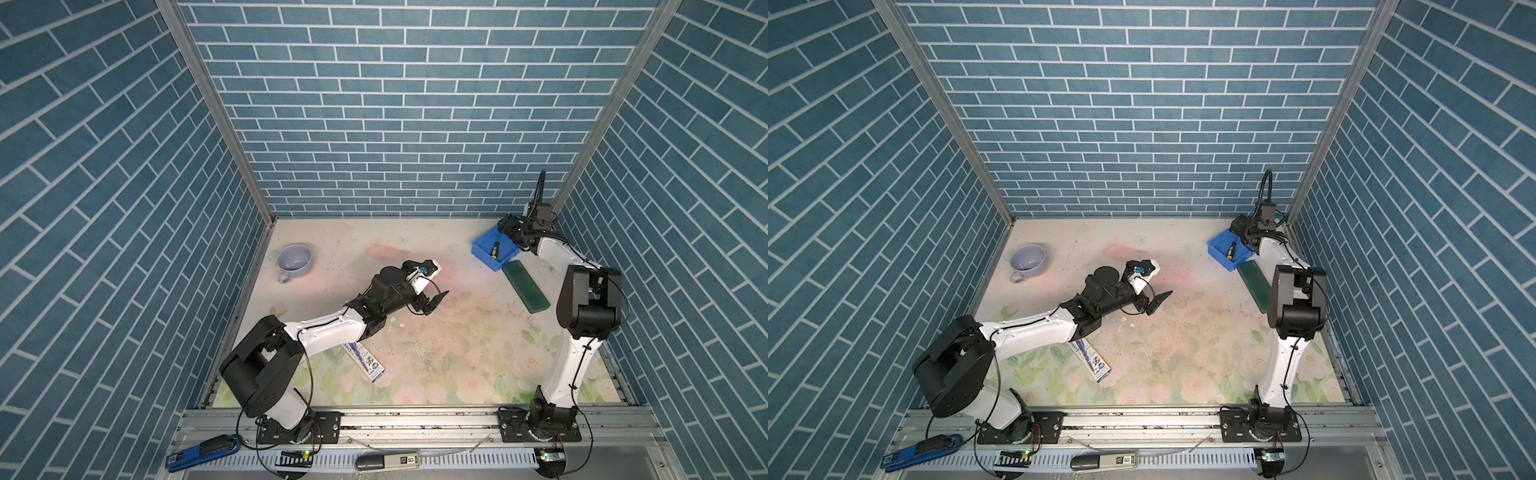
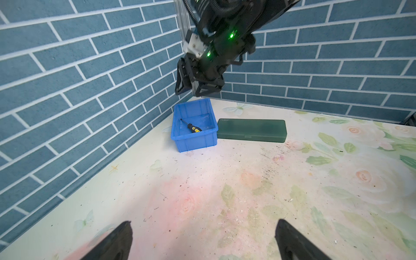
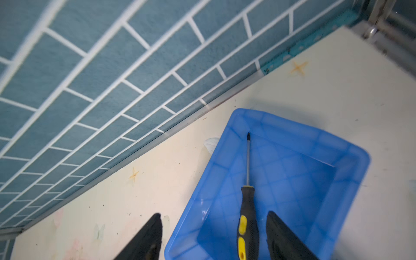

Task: Put the screwdriver in the bin
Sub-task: Place the screwdriver into the bin, then reset both arms

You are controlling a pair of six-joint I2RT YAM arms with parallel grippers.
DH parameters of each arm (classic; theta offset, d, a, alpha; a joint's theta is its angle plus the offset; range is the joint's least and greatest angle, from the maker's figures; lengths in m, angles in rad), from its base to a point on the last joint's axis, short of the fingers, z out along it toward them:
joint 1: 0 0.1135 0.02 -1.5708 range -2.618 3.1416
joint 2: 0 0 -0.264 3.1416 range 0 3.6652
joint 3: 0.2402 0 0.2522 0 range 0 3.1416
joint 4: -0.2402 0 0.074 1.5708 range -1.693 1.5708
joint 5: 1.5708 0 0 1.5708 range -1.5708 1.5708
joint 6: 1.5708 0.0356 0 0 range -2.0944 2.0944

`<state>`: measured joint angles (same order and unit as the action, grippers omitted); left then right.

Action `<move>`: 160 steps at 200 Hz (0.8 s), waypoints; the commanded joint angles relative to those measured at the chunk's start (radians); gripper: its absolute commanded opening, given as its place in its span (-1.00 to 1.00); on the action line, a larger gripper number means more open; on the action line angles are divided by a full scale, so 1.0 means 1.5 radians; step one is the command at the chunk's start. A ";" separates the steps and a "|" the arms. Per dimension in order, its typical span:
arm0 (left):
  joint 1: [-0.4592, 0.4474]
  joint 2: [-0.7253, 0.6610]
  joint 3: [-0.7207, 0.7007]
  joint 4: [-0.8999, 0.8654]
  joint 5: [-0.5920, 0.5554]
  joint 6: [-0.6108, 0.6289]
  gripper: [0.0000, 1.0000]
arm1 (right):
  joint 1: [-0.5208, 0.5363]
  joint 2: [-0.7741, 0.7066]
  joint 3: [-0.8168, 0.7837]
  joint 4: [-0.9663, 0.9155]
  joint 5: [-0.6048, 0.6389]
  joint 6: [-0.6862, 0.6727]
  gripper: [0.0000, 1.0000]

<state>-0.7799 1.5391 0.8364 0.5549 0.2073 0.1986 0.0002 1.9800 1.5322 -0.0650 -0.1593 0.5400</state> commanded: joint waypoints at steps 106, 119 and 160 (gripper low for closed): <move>0.199 -0.218 -0.158 -0.119 -0.034 -0.035 0.99 | 0.009 -0.443 -0.455 0.101 0.104 -0.181 0.87; 0.225 -0.239 -0.170 -0.133 -0.067 -0.030 0.99 | 0.009 -0.480 -0.496 0.117 0.121 -0.194 0.90; 0.313 -0.299 -0.225 -0.147 -0.182 -0.020 0.99 | 0.008 -0.556 -0.640 0.218 0.201 -0.250 0.90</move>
<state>-0.3809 1.1313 0.5476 0.3641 0.0563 0.1684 0.0113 1.1862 0.6823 0.1520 0.0364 0.2638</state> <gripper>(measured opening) 0.996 0.952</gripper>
